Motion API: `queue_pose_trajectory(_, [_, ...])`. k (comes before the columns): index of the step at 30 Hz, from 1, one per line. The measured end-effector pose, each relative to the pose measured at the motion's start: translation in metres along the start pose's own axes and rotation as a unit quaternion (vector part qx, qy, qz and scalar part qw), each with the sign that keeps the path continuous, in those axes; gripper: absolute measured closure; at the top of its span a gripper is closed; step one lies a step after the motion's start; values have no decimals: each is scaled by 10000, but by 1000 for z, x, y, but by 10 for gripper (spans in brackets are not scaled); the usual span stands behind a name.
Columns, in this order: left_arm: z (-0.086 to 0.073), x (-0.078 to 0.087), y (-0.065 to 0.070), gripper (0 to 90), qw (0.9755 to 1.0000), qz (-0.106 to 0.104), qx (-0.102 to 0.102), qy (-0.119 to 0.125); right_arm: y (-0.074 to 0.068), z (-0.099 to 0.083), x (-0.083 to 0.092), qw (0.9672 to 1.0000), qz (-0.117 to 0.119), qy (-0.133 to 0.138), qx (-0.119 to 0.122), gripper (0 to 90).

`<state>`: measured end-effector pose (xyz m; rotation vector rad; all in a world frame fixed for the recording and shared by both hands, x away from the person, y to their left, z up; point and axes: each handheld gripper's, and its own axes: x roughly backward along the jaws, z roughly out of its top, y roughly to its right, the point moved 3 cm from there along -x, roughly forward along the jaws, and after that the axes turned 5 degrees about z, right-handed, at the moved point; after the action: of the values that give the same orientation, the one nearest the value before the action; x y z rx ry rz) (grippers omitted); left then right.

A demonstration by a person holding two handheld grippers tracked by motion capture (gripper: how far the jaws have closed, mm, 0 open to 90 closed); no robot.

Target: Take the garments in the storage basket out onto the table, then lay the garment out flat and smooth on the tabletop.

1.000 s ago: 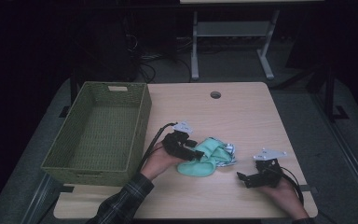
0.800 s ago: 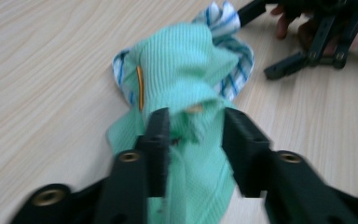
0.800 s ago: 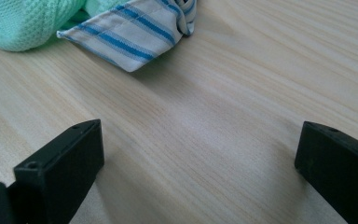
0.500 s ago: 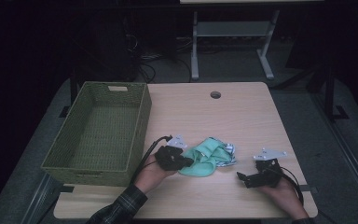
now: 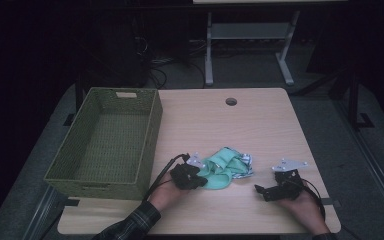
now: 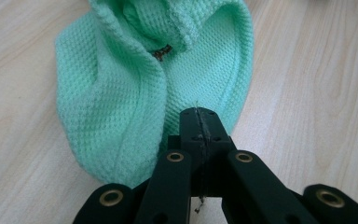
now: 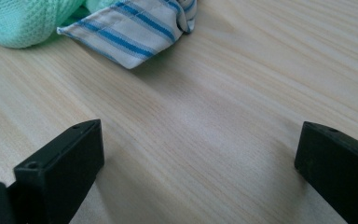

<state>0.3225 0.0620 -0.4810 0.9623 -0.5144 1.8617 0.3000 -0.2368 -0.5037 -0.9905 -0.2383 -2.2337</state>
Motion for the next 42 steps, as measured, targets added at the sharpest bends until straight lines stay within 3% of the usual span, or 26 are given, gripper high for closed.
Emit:
queue_pose_trajectory(5, [0, 0, 1, 894, 10000, 9, 53, 2, 0, 3, 5, 10000, 20, -83, 2, 131])
queue_pose_trajectory(12, [1, 0, -2, 894, 9999, -59, 59, -62, -8, 15, 12, 9994, 297, 178, -12, 321])
queue_pose_trajectory(19, [1, -1, 0, 894, 9999, -38, 126, -48, -14, 22, 5, 9982, 579, 166, 7, 397])
queue_pose_trajectory(32, [1, -1, -2, 894, 9997, -146, 207, -32, -17, 31, -8, 9965, 811, 201, 9, 526])
queue_pose_trajectory(39, [2, -1, -3, 894, 9998, -140, 141, -89, -15, 37, -13, 9959, 872, 190, 128, 826])
queue_pose_trajectory(42, [2, -1, -3, 895, 9998, -132, 125, -97, -14, 42, -12, 9960, 862, 195, 156, 867])
